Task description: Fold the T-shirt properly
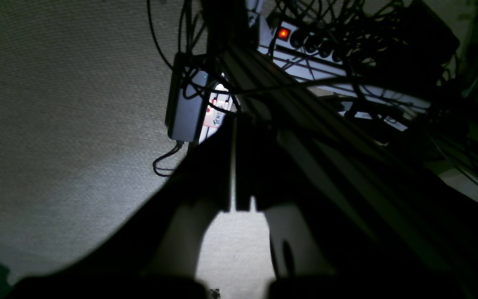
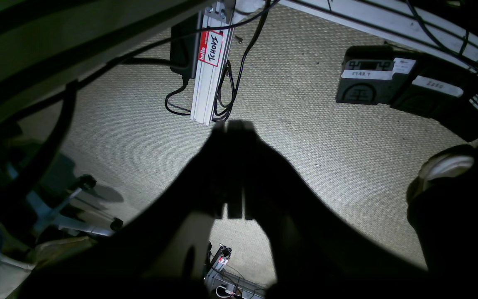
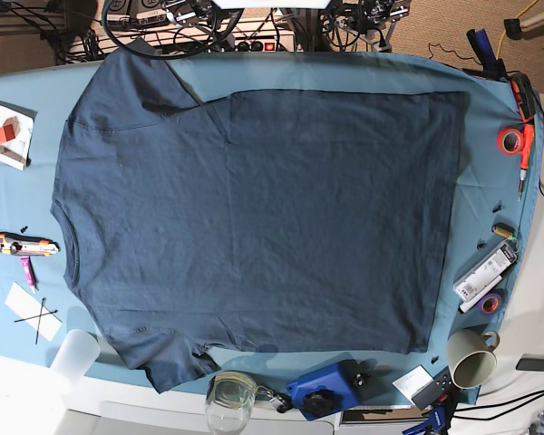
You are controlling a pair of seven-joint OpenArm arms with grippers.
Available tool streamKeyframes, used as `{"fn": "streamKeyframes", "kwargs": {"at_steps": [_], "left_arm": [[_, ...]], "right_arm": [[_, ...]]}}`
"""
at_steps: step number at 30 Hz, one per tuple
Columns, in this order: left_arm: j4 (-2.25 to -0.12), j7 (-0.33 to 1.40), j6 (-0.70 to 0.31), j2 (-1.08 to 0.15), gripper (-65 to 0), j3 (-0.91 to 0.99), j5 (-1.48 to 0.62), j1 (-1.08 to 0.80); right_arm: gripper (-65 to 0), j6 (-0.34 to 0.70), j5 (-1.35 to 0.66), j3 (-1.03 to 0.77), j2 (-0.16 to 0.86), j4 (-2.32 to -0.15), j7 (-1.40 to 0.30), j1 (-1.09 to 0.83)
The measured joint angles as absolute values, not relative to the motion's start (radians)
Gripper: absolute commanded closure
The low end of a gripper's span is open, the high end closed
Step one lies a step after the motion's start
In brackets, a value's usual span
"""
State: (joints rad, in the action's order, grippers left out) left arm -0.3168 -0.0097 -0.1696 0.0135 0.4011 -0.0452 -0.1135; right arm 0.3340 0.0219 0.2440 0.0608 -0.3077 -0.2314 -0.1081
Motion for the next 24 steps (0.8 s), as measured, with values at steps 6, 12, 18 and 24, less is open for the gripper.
{"fn": "streamKeyframes", "kwargs": {"at_steps": [6, 12, 18, 24], "left_arm": [[-0.317, -0.01, -0.17, 0.014, 0.0, 0.401, -0.045, -0.113], [-0.322, -0.011, -0.177, 0.002, 0.0, 0.401, -0.045, -0.129], [-0.337, -0.02, -0.176, -0.073, 0.0, 0.401, -0.045, -0.199], [-0.479, -0.016, -0.178, -0.098, 0.0, 0.4, -0.05, -0.325]], "right_arm": [[0.0, 0.334, 0.022, 0.244, 0.06, -0.308, -0.231, -0.108], [0.0, 0.337, 0.021, 0.244, 0.072, -0.31, -0.281, -0.112], [0.0, 0.337, 0.019, 0.244, 0.146, -0.329, -0.284, -0.166], [0.0, 0.338, -0.126, 0.244, 0.226, -0.517, -0.338, -0.306]]}}
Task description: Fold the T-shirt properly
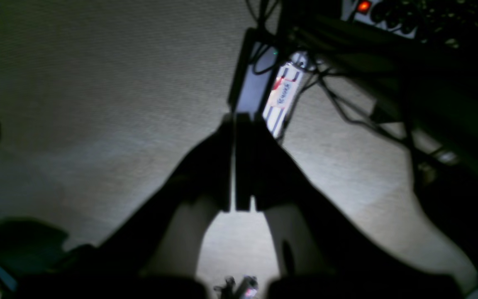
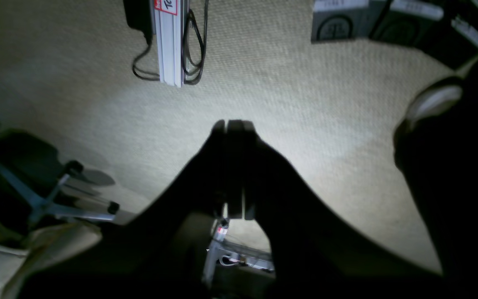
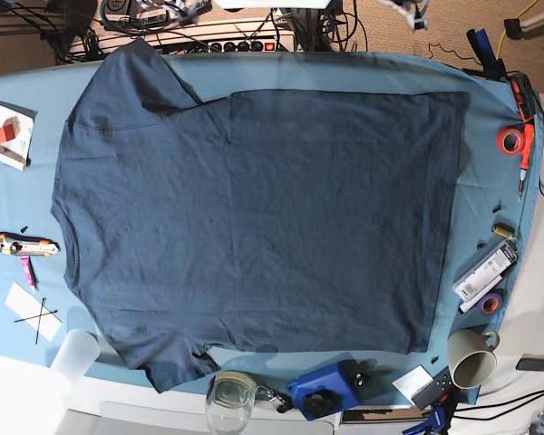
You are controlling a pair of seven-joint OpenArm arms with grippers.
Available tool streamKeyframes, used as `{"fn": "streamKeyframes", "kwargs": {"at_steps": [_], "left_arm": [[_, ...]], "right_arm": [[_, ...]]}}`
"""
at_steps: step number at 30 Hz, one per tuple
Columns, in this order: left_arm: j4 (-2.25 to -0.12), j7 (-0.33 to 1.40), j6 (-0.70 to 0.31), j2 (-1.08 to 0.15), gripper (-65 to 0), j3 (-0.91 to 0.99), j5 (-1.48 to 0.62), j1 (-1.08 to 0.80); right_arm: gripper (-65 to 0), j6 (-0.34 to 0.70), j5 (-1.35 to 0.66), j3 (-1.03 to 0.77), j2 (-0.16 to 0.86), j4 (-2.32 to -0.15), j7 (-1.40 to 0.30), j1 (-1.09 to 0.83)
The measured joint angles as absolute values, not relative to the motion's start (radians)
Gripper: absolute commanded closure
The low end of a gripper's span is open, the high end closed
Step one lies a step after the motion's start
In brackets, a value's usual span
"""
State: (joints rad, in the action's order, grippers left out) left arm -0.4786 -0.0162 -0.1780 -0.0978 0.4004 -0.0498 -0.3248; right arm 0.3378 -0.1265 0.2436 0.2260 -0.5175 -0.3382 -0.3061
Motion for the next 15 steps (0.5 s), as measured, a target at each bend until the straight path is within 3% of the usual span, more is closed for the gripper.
{"fn": "streamKeyframes", "kwargs": {"at_steps": [9, 15], "left_arm": [[-0.886, 0.033, -0.356, -0.128, 0.0, 0.4, -0.216, -0.614], [-1.223, 0.095, -0.361, -0.132, 0.0, 0.399, -0.312, -0.805]], "right_arm": [[0.0, 0.337, -0.276, 0.206, 0.374, -0.966, -0.493, -0.581], [0.0, 0.337, -0.457, -0.007, 0.4, -1.276, -0.65, -0.776]]}}
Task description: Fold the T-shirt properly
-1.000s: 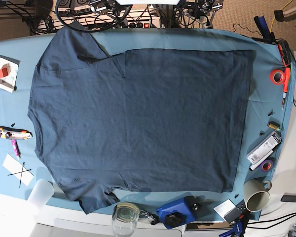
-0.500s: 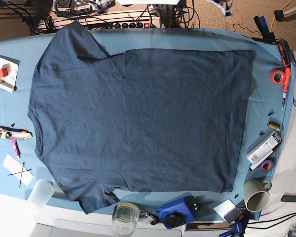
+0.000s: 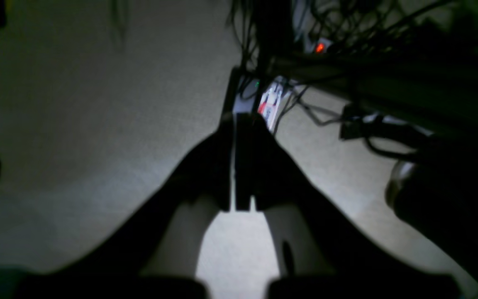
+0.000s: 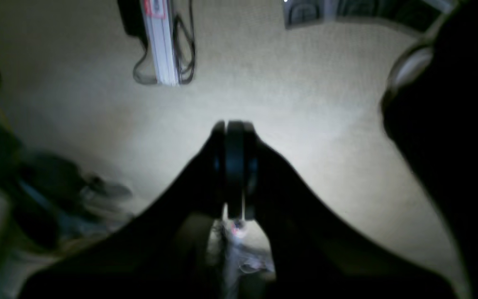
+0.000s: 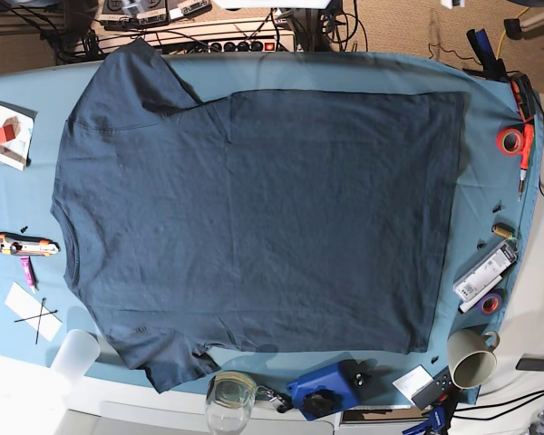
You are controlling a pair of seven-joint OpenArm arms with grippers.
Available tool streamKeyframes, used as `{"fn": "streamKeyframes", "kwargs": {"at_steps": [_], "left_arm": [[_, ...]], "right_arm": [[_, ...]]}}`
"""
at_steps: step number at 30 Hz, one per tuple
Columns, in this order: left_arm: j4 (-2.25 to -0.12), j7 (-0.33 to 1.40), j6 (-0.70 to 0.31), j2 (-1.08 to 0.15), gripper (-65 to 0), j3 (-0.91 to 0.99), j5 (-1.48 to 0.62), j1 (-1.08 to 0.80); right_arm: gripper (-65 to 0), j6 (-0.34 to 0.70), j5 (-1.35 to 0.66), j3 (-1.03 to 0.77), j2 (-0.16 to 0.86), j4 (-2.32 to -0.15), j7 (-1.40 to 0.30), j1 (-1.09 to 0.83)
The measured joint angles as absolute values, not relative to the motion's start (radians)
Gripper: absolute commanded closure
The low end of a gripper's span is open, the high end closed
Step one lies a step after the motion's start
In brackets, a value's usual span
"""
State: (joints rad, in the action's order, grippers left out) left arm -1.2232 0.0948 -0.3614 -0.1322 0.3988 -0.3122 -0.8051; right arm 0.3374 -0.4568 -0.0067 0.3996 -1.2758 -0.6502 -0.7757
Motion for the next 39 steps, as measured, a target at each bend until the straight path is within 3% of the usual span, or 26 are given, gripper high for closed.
{"fn": "streamKeyframes", "kwargs": {"at_steps": [4, 11, 16, 23, 31, 32, 35, 36, 39], "left_arm": [[-1.434, 0.133, -0.361, -0.132, 0.0, 0.398, -0.339, -0.918], [-1.768, 0.144, -0.357, -0.132, 0.0, 0.398, -0.339, -1.062], [-1.952, 0.273, -0.359, -0.133, 0.0, 0.398, -0.337, -1.081], [-2.086, 0.296, -0.36, -0.133, 0.0, 0.398, -0.338, -1.08], [-2.095, 0.299, -0.36, -0.133, 0.0, 0.398, -0.338, -1.08], [-2.095, 0.299, -0.36, -0.133, 0.0, 0.398, -0.338, -1.08], [-2.095, 0.299, -0.36, -0.134, 0.0, 0.398, -0.337, -1.08], [-2.095, 0.299, -0.36, -0.133, 0.0, 0.398, -0.337, -1.08], [-2.095, 0.299, -0.36, -0.133, 0.0, 0.398, -0.338, -1.08]], "right_arm": [[0.0, 0.34, -0.581, -0.165, 0.398, -1.445, -0.747, -0.874], [0.0, 0.447, -0.725, -0.402, 0.4, -1.673, -0.836, -0.981], [0.0, 0.494, -0.813, -0.601, 0.39, -1.789, -0.896, -0.994], [0.0, 0.566, -0.935, -0.825, 0.376, -1.932, -0.913, -0.994], [0.0, 0.581, -0.888, -0.89, 0.368, -1.984, -0.916, -0.938], [-3.6, 0.606, -0.888, -0.89, 0.362, -1.984, -0.917, -0.933], [-32.1, 0.678, -0.89, -0.89, 0.353, -1.985, -0.915, -0.931], [-37.6, 0.678, -0.89, -0.89, 0.348, -1.985, -0.915, -0.928], [-39.7, 0.674, -0.879, -0.89, 0.345, -1.985, -0.915, -0.928]]}}
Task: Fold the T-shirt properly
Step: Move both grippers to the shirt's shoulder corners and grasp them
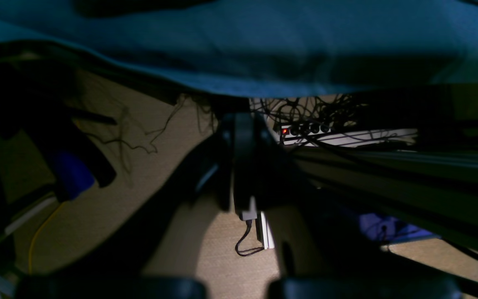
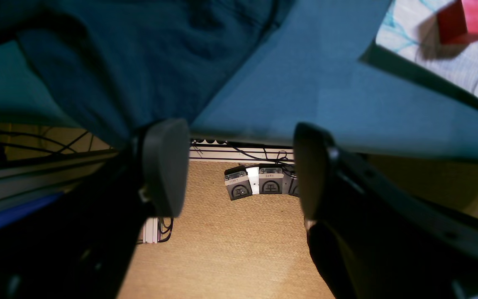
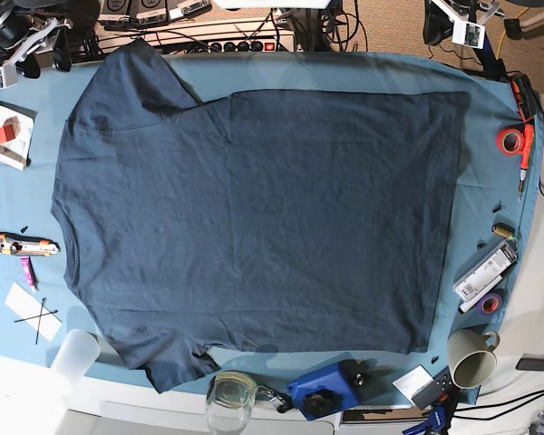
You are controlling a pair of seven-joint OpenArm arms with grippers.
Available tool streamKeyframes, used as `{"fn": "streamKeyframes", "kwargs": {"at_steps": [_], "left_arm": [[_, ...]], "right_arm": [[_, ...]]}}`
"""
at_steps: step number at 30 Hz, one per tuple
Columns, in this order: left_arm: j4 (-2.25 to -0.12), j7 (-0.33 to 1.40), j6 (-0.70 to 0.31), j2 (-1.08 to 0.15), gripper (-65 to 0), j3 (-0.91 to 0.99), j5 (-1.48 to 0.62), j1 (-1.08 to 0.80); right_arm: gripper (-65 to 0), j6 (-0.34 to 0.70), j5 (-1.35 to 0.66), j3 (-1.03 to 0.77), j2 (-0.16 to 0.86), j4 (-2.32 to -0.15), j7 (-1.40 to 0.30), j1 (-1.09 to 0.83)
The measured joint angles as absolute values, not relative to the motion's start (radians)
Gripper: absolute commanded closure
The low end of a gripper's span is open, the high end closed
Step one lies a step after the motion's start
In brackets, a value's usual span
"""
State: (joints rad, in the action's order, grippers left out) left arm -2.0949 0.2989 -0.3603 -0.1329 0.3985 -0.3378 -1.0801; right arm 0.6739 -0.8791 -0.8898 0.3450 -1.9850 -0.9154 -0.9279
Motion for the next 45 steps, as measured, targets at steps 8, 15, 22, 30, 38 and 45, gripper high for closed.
{"fn": "streamKeyframes", "kwargs": {"at_steps": [8, 15, 22, 30, 38, 45], "left_arm": [[-2.095, 0.299, -0.36, -0.134, 0.0, 0.398, -0.338, -1.06], [-2.095, 0.299, -0.36, -0.133, 0.0, 0.398, -0.334, -1.061], [-2.095, 0.299, -0.36, -0.133, 0.0, 0.398, -0.335, -1.061], [-2.095, 0.299, -0.36, -0.133, 0.0, 0.398, -0.335, -1.061], [-2.095, 0.299, -0.361, -0.133, 0.0, 0.398, -0.335, -1.061], [-2.095, 0.292, -0.361, -0.133, 0.0, 0.398, -0.335, -1.038]], "right_arm": [[-39.5, 0.655, -0.925, -0.889, 0.293, -1.886, -0.988, -0.764], [-39.5, 0.69, -1.055, -0.888, 0.292, -1.669, -1.077, -0.668], [-39.5, 0.69, -1.115, -0.853, 0.293, -1.626, -1.115, -0.62], [-39.5, 0.706, -1.134, -0.716, 0.296, -1.536, -1.047, -0.558], [-39.5, 0.716, -1.158, -0.678, 0.251, -1.533, -1.039, -0.56], [-39.5, 0.735, -1.205, -0.681, 0.175, -1.538, -1.007, -0.625]]}}
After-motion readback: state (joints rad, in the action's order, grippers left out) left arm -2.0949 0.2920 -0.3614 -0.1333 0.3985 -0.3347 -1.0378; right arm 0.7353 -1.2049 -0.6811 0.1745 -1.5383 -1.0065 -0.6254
